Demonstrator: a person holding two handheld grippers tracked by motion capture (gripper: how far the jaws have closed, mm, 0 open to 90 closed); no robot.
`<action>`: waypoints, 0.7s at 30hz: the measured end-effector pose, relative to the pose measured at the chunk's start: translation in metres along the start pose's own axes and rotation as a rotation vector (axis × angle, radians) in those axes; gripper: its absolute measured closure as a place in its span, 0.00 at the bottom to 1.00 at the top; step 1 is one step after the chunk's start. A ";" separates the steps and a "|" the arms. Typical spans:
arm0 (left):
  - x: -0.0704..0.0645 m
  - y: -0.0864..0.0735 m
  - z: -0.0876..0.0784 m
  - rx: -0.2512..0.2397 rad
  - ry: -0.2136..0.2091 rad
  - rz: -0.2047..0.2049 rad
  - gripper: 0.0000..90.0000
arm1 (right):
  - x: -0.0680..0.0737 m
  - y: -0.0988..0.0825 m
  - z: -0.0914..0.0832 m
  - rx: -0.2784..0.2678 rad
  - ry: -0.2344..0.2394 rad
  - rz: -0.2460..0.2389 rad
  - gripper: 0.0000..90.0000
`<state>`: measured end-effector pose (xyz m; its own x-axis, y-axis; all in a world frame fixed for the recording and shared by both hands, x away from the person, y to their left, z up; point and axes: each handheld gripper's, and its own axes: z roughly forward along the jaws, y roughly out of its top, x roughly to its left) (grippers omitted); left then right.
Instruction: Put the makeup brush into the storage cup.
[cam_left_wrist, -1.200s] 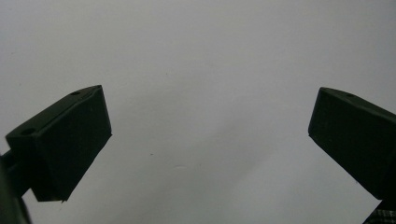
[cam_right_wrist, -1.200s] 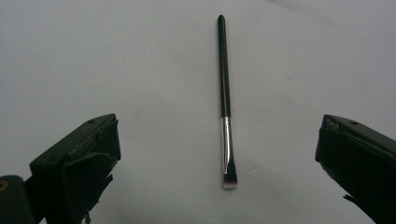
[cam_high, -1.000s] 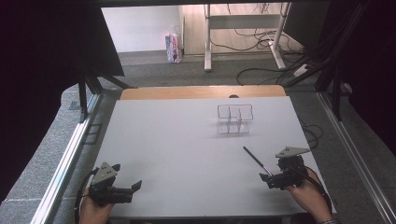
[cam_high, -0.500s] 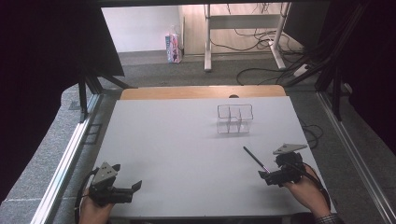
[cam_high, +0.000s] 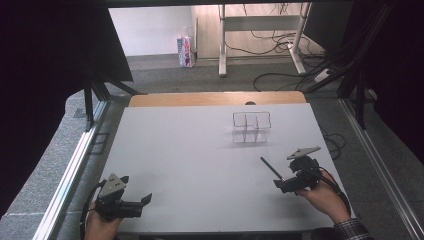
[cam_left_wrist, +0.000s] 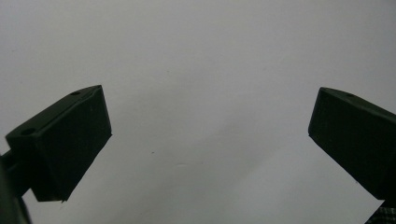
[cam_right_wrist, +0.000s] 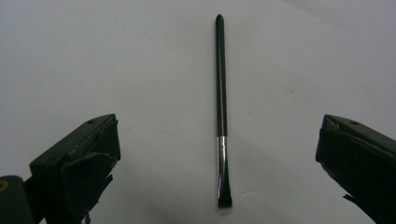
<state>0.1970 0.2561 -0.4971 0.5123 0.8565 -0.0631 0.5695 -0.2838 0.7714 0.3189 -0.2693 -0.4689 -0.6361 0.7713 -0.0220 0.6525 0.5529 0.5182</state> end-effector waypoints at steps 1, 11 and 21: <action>0.000 0.000 0.000 0.001 0.000 0.001 0.00 | 0.000 0.002 0.001 0.009 -0.003 -0.004 0.00; 0.000 0.000 0.000 0.003 0.001 0.003 0.00 | -0.006 0.017 0.006 0.070 -0.003 -0.021 0.00; 0.000 0.000 0.000 0.005 0.001 0.005 0.00 | -0.010 0.029 0.013 0.126 0.002 -0.031 0.10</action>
<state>0.1971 0.2555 -0.4972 0.5148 0.8553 -0.0589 0.5701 -0.2902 0.7686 0.3497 -0.2570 -0.4649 -0.6577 0.7525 -0.0348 0.6787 0.6120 0.4060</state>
